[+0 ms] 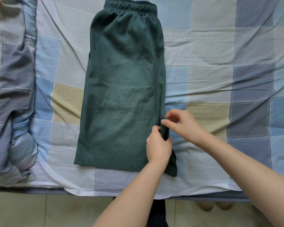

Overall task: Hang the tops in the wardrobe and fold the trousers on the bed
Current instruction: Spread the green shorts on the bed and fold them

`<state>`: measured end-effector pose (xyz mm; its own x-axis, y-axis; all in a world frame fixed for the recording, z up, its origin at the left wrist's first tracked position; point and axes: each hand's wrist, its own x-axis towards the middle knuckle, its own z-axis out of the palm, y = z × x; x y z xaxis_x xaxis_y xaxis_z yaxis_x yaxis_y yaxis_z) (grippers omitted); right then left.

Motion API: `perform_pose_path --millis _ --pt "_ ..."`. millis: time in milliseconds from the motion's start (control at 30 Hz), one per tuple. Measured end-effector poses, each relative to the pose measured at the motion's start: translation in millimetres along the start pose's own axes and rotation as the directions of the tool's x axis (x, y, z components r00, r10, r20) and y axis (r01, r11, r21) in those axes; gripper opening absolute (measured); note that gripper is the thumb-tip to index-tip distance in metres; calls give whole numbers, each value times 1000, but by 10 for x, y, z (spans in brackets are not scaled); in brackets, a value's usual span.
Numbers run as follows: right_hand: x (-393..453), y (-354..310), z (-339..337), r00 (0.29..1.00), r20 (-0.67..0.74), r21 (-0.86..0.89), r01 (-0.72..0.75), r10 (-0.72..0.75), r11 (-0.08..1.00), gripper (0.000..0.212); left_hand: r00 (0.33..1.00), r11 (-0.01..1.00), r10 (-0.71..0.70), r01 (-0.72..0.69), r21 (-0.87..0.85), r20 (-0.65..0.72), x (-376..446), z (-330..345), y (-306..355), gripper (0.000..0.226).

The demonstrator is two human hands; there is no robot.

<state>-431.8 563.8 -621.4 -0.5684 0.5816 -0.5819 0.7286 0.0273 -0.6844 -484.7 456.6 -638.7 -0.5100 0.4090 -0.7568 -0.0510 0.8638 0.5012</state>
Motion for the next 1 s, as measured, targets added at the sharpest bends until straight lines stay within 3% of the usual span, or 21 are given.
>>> perform_pose_path --millis 100,167,233,300,400,500,567,633,767,833,900,933,967,1000 --pt "3 -4 41 988 77 -288 153 -136 945 20 985 960 -149 164 -226 82 79 -170 -119 4" --pt "-2 47 65 928 128 -585 355 -349 729 30 966 899 -198 247 -361 166 115 -293 -184 3" --pt "-25 139 96 805 249 -736 519 -538 436 41 953 873 -226 291 -392 204 158 -418 -264 14" --pt "-43 212 121 733 382 -779 583 -563 230 51 926 840 -264 358 -407 269 172 -537 -344 26" --pt "-2 283 135 731 470 -818 571 -495 67 55 900 808 -269 405 -427 343 183 -654 -436 24" --pt "46 282 206 759 455 -856 516 -466 6 54 951 891 -187 270 -364 246 206 -692 -478 22" --pt "56 276 282 740 453 -854 520 -497 -3 52 997 982 -8 22 -186 74 235 -697 -556 24" --pt "46 293 335 711 474 -834 551 -519 -6 51 990 991 133 -132 32 -38 216 -691 -623 33" --pt "70 309 427 727 492 -830 557 -479 -7 51 1000 1000 20 -20 23 1 260 -712 -706 12" --pt "95 308 481 707 507 -825 565 -494 -38 50 997 992 1 -10 123 77 280 -745 -671 16" --pt "138 333 486 654 543 -798 598 -527 -78 49 988 926 21 -78 370 155 294 -873 -644 20" --pt "163 336 458 636 559 -784 614 -532 -90 49 978 835 129 -196 514 163 308 -991 -635 17" --pt "191 343 431 622 574 -771 630 -532 -95 49 928 700 326 -364 615 178 341 -1146 -640 12" --pt "233 357 416 615 584 -759 645 -530 -88 50 804 514 547 -542 665 233 405 -1334 -653 14"
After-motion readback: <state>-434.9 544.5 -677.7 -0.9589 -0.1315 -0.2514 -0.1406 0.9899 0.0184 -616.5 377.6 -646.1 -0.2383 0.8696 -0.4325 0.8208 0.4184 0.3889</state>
